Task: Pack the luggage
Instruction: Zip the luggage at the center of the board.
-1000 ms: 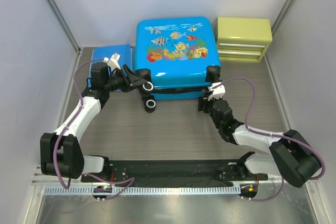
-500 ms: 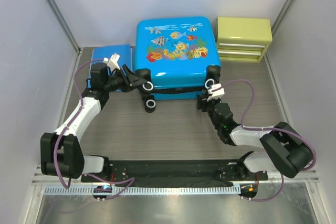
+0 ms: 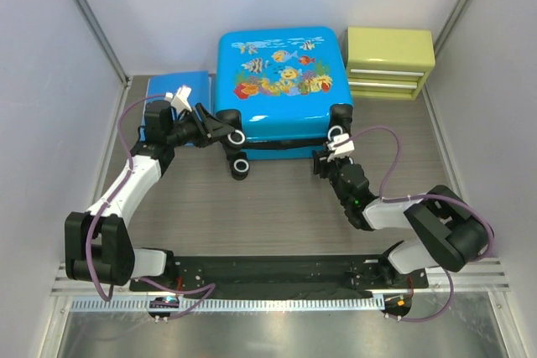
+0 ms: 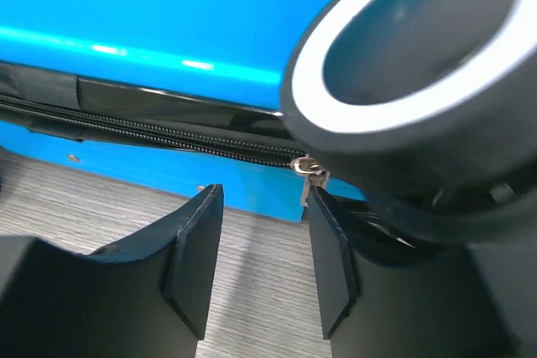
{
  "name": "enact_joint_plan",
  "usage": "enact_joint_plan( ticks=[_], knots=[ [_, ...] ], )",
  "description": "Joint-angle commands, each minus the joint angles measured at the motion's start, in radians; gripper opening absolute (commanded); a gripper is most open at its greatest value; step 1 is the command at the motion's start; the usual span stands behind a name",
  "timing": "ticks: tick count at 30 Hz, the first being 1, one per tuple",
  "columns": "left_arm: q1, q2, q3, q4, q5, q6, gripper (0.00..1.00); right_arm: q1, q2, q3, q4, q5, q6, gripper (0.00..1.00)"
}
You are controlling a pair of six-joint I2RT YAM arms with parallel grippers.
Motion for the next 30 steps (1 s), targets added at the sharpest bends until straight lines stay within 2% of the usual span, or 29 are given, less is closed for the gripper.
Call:
enact_joint_plan(
  ticks=[1,7,19,23,30],
  knots=[
    [0.009,-0.044,0.036,0.207,0.104,0.003,0.0,-0.004,0.036,0.059,0.162,0.013,-0.026,0.48],
    [0.01,-0.038,0.035,0.213,0.107,-0.003,0.0,-0.004,0.044,0.065,0.208,0.033,-0.047,0.4],
    [0.01,-0.036,0.031,0.222,0.109,-0.006,0.0,-0.004,0.062,0.093,0.197,0.062,-0.165,0.4],
    [0.01,-0.039,0.028,0.225,0.109,-0.006,0.0,-0.005,0.08,0.113,0.184,0.041,-0.193,0.33],
    [0.01,-0.038,0.028,0.227,0.11,-0.006,0.0,-0.045,0.073,0.123,0.158,-0.019,-0.205,0.11]
  ],
)
